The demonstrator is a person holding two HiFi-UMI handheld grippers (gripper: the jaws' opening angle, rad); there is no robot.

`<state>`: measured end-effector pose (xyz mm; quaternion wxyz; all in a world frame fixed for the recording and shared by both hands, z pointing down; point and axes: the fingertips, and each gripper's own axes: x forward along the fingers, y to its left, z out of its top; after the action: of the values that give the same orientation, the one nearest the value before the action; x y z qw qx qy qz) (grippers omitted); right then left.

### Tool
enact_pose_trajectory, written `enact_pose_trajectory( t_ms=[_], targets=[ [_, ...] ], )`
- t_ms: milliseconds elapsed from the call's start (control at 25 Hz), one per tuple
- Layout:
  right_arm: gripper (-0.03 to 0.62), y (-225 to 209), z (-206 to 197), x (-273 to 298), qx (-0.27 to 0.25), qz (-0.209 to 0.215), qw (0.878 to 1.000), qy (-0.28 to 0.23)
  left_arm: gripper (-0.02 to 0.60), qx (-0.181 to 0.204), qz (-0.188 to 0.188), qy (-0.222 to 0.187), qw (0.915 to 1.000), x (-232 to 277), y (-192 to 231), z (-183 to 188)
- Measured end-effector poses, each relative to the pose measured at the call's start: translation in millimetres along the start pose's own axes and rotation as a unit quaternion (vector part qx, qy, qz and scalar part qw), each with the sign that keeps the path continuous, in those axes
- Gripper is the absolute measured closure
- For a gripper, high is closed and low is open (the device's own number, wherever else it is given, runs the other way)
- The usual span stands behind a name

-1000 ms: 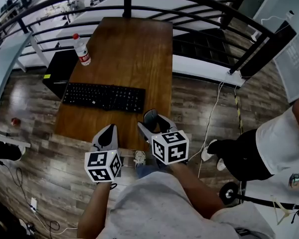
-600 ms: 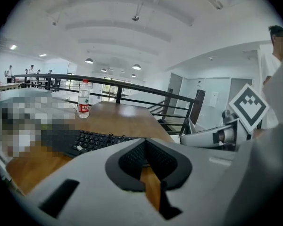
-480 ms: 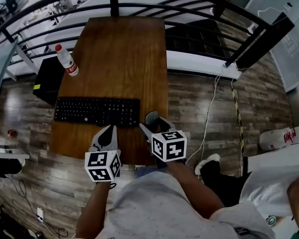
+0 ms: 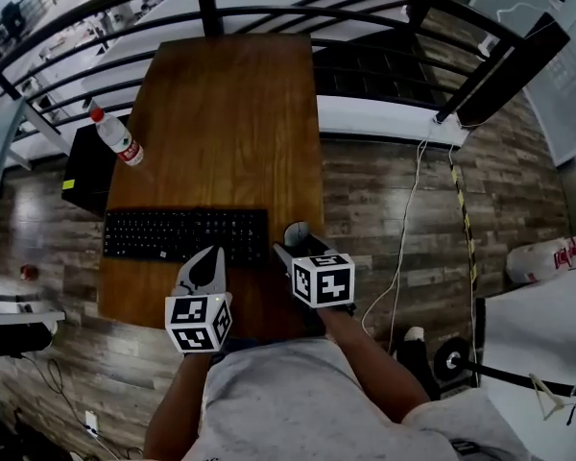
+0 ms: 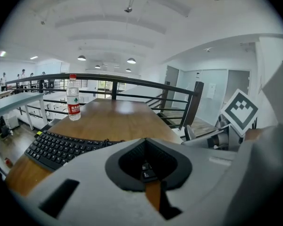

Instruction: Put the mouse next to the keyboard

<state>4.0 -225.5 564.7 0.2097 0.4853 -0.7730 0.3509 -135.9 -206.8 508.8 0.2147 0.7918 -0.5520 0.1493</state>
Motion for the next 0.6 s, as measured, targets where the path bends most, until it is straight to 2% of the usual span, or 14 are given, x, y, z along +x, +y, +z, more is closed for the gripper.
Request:
enact_pose_trajectory(
  t_ms=[240,600],
  targets=[
    [0.292,-15,-5,12,0.014,-0.028,0.999,0.025,0.586,0.006,-0.019,0.012,0.9997,22,4,-1],
    [0.292,-14,-14,31,0.027,-0.088,0.994,0.063,0.586,0.01,-0.065,0.015,0.9977,32,30,8]
  ],
)
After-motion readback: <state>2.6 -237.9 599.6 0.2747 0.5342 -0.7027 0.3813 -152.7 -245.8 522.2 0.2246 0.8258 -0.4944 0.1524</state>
